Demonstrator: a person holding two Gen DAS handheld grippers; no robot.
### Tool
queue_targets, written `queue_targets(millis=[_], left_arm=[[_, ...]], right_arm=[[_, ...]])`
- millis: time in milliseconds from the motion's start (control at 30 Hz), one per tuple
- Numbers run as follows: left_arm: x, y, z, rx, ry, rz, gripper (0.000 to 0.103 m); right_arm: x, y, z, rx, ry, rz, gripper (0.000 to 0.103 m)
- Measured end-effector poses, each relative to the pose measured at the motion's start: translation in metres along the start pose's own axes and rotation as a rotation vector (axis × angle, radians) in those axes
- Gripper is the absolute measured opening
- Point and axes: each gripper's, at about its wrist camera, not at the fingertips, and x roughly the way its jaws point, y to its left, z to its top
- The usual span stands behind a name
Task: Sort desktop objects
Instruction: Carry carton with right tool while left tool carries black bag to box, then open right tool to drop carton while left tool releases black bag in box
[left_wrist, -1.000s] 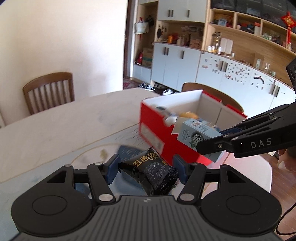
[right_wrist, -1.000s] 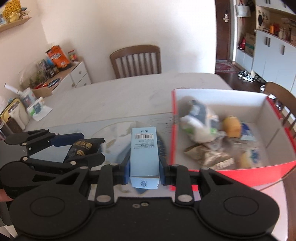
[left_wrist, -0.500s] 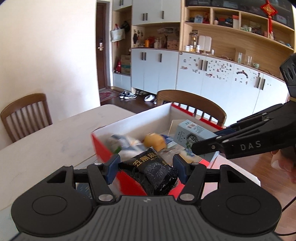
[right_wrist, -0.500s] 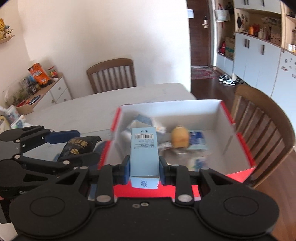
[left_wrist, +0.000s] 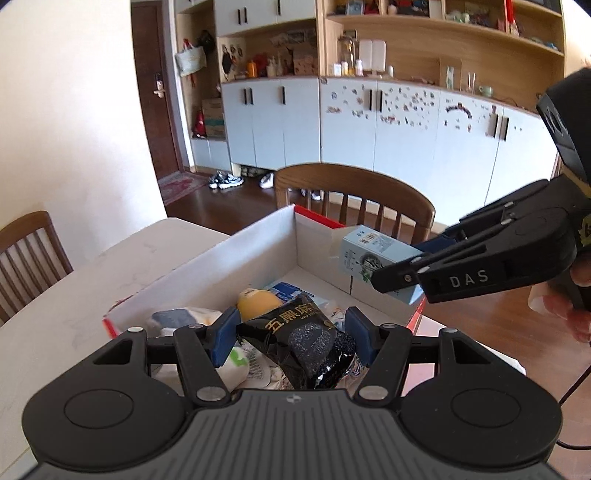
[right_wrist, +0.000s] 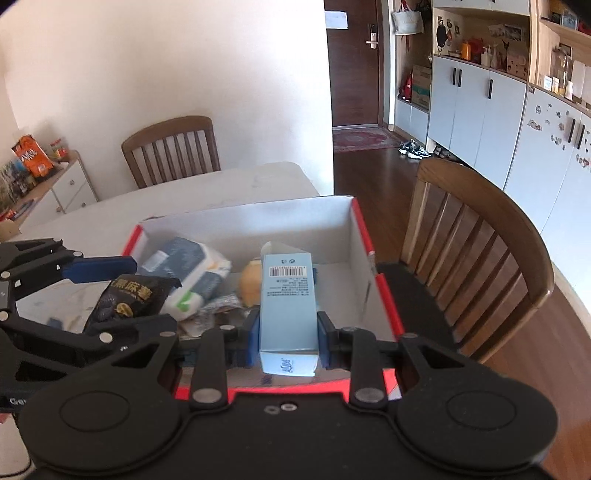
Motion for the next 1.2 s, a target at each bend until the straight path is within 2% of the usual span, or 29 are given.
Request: queue_targets(millis=[433, 633, 1000, 1200], left_arm=[[0.070, 0.006, 0.012, 0.009, 0.154, -0.020, 0.062], [0.093, 0.006, 0.014, 0.018, 0.205, -0.022, 0.062], [0.118, 0.018, 0.009, -0.039, 0.303, -0.036, 0.062], [0.122, 0.018, 0.009, -0.059, 0.368, -0.070, 0.063]], right_arm=[[0.067, -0.011, 0.019, -0.047, 0.071, -0.035, 0.029], [0.098, -0.008, 0.028, -0.078, 0.119, -0.026, 0.029], [0.133, 0.003, 0.025, -0.133, 0.212, -0.038, 0.029], [0.133, 0.000, 0.022, -0.129, 0.216, -0.023, 0.030]])
